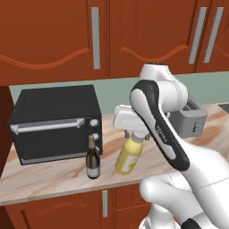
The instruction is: There is a wine glass and glass cup on the dining counter. Place the wine bottle next to the wine glass and the juice bottle next to the glass cup.
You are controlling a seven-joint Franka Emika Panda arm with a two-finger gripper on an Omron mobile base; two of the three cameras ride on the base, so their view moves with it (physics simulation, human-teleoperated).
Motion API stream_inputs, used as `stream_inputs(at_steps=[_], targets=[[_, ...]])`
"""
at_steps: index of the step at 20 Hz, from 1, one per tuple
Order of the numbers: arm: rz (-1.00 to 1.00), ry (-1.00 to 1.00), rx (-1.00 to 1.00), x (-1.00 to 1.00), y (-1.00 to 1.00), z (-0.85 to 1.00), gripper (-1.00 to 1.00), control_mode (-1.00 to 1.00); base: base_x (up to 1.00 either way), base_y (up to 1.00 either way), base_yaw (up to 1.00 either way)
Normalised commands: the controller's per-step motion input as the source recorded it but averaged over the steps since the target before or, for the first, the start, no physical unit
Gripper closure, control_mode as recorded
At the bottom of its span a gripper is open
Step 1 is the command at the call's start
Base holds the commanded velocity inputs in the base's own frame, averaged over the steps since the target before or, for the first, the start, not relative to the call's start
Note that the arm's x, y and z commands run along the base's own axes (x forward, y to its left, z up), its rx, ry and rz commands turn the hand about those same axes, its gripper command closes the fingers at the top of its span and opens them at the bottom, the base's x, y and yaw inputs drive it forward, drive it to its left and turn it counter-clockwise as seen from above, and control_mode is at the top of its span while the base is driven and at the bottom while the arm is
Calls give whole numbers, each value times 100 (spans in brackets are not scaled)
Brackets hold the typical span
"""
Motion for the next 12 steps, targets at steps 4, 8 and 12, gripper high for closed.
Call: stream_inputs(at_steps=[4, 8, 12], targets=[[0, 6, 3, -19, -15, 21, 100, -100, 0, 0, 0], [0, 6, 0, -15, -6, 16, 100, -100, 0, 0, 0], [0, 6, 0, 0, 0, 5, 100, -100, 0, 0, 0]])
